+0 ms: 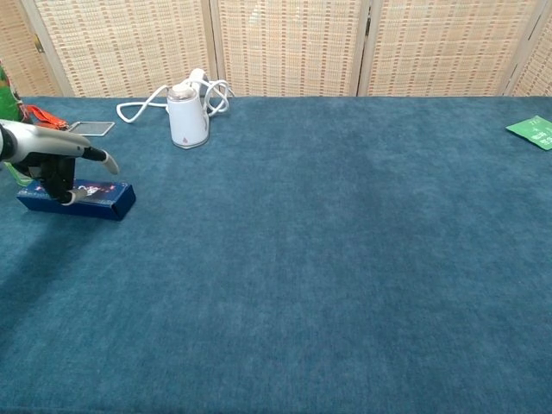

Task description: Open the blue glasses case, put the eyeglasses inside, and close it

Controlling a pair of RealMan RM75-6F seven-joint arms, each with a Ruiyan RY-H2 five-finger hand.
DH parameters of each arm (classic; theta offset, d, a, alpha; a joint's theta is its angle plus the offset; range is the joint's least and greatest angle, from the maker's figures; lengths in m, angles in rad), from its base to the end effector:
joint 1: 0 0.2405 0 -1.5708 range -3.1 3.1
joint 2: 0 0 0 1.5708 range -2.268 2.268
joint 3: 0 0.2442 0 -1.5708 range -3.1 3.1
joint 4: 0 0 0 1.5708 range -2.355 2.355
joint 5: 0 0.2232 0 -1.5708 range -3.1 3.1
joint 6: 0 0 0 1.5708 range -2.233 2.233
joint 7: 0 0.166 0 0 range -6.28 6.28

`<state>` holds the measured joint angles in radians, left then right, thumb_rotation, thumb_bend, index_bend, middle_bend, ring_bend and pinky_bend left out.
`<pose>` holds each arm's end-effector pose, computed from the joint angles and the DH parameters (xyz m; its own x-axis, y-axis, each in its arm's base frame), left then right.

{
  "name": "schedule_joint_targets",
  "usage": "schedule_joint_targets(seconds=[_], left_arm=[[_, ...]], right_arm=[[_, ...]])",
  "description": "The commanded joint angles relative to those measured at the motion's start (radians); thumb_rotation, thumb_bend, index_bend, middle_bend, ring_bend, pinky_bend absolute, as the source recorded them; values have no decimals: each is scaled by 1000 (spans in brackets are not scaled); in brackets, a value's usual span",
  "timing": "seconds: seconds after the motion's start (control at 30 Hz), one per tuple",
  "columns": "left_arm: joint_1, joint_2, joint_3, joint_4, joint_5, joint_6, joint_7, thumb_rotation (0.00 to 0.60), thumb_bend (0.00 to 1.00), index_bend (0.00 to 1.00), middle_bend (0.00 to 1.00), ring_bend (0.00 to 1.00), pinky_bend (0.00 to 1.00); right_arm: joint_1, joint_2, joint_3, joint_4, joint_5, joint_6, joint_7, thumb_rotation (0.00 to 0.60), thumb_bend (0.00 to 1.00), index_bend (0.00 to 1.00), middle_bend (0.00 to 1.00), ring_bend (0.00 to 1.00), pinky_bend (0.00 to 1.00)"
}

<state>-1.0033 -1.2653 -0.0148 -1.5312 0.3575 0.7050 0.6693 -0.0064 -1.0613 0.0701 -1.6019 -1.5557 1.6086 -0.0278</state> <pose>-0.2036 0.3989 0.0196 0.5809 0.5444 0.6052 0.7764 -0.1471 -0.6129 -0.3105 -0.1787 0.1788 0.4832 0.1042 0.8693 -0.8749 0.0215 0.4838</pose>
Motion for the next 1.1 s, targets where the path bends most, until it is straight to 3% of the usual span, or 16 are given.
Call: schedule_joint_targets(seconds=[0.03,0.3,0.47,0.8,0.93,1.0,1.07,1.1], left_arm=[[-12,-2,21,7,-11,1,0,600,589,61,990,941,1000],[-22,14,66,-22,-7,-1,-17,600,587,27,988,937,1000],[-11,-28,81,10,22,58,-27,600,476,55,988,937,1000],[32,-123,77,133,79,127,-55,600,450,234,988,937,1000],[57,-137,65,148,129,145,-83,600,450,493,991,940,1000],[64,-134,61,145,151,148,-88,600,449,540,992,940,1000],[69,-129,61,137,161,150,-86,600,441,506,992,940,1000],[70,-125,62,130,159,150,-81,600,423,440,992,941,1000]], right_arm=[[-2,0,0,2,1,2,3,600,241,273,294,438,302],[0,-3,0,7,-1,1,7,600,242,273,300,441,302],[1,-3,1,7,-1,1,8,600,242,273,300,441,302],[0,-3,1,4,-1,3,3,600,242,273,300,441,302],[1,-3,1,1,-2,3,-1,600,242,273,300,441,302],[3,-3,2,-1,-3,1,-3,600,242,273,300,441,303],[4,-3,2,-2,-4,0,-5,600,242,273,300,442,304],[5,-3,2,-2,-5,-1,-5,600,241,273,300,442,305]])
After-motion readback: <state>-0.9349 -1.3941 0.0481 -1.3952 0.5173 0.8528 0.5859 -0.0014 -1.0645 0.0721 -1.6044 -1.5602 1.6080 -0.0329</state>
